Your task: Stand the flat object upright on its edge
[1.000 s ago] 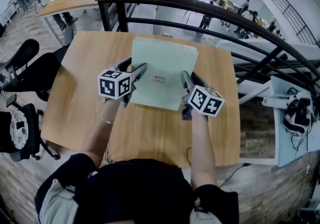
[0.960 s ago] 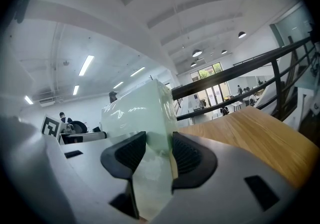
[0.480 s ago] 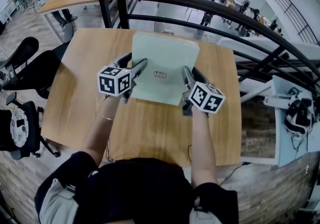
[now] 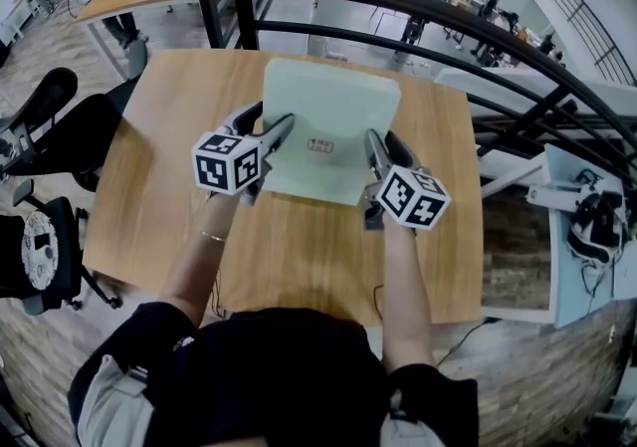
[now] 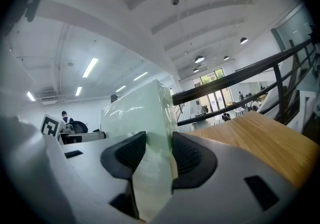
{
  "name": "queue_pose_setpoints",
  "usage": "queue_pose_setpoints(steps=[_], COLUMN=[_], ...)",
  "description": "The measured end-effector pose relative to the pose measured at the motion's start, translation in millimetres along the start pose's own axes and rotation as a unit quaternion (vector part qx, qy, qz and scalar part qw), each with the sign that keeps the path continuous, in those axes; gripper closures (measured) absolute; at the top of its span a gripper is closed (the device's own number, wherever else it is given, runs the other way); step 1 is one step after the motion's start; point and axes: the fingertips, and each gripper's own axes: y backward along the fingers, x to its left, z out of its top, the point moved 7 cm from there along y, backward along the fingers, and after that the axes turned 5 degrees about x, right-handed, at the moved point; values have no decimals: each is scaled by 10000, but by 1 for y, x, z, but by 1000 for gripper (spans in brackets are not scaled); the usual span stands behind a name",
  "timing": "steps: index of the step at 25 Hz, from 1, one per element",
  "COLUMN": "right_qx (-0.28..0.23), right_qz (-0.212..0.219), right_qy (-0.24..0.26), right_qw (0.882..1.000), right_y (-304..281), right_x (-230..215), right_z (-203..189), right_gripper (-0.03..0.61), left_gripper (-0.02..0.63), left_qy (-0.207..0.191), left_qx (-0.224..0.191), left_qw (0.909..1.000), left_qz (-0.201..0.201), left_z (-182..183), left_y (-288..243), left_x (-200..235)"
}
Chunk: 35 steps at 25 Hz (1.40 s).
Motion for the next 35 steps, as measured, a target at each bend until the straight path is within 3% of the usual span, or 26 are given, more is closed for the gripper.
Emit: queue_pose_setpoints(steps=[15,22,35], right_qx=[-66,-244,-536], right_qz=[44,40,105], right_qy=[27,127,172], right_qw=[10000,9996,9984], right_y=[14,20,31], right_x=[6,9,12], right_z=[-5,-10,-18], right_gripper=[413,413,413], left_gripper=[328,328,328], left_qy=[-281,-64,-127], left_qx=[-137,-246,-459], left_qw=[9995,9997,9988], left_qz=[53,41,75], left_z=[4,-8,-15], left_y=[15,23,32], left_x=[-12,-14,-21])
